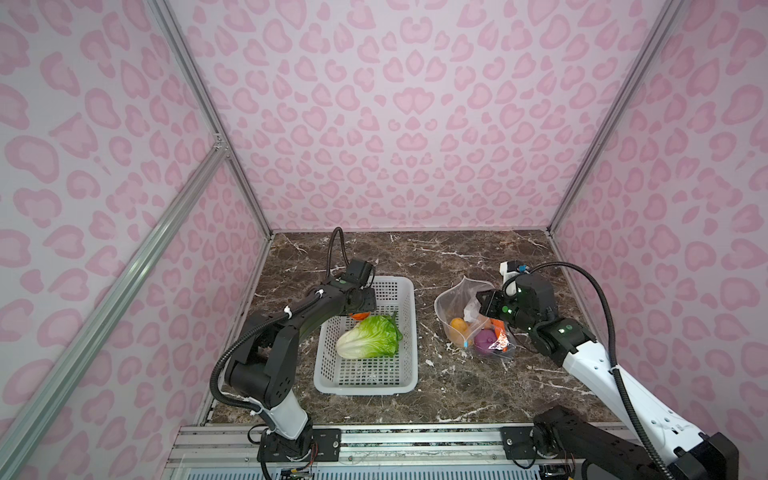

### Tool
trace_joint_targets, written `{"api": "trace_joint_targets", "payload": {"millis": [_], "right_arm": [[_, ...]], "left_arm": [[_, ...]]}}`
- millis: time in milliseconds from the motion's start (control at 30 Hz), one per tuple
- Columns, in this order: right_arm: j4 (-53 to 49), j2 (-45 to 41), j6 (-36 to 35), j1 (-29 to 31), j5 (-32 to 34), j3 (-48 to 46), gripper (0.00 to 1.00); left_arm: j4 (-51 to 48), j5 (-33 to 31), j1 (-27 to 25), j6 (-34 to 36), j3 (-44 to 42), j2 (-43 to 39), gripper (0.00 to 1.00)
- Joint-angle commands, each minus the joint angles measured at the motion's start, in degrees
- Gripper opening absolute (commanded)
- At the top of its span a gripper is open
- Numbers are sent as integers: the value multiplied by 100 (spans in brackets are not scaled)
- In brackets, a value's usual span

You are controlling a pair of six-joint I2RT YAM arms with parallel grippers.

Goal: Place the food in the zip-top bag and seal the zipper
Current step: 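Lift the orange pumpkin with the left gripper out of the basket, then carry the orange pumpkin with the left gripper over the open bag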

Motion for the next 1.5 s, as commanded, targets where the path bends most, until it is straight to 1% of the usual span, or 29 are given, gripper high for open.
{"api": "trace_joint_targets", "payload": {"millis": [0, 300, 467, 600, 700, 933, 1000, 1133, 1267, 1400, 1467], "right_arm": [[89, 39, -13, 1, 1, 34, 0], [102, 93, 4, 2, -42, 85, 0], [136, 126, 24, 2, -58, 84, 0], [164, 154, 44, 2, -86, 84, 0], [173, 146, 50, 2, -77, 63, 0], [242, 120, 97, 3, -81, -3, 0], [246, 111, 112, 4, -93, -12, 0], [234, 76, 104, 3, -104, -12, 0], [191, 6, 104, 2, -87, -27, 0], [182, -116, 117, 2, -59, -98, 0], [198, -174, 139, 3, -85, -134, 0]], "left_arm": [[-145, 91, -10, 45, 12, -267, 70], [-220, 344, -10, 14, 46, -864, 68], [-202, 676, -10, 16, 136, -1153, 67], [-107, 1233, -19, -23, 164, -1299, 67], [42, 1681, -153, -78, 178, -1440, 66], [740, 2544, -932, -337, 350, -1630, 65], [855, 2587, -1226, -346, 518, -1549, 65], [998, 2805, -1821, -194, 950, -1125, 64], [998, 3058, -2242, -162, 1439, -487, 63], [989, 3099, -2574, -158, 1775, 10, 62], [927, 2971, -2701, -128, 1935, 224, 62]]}}
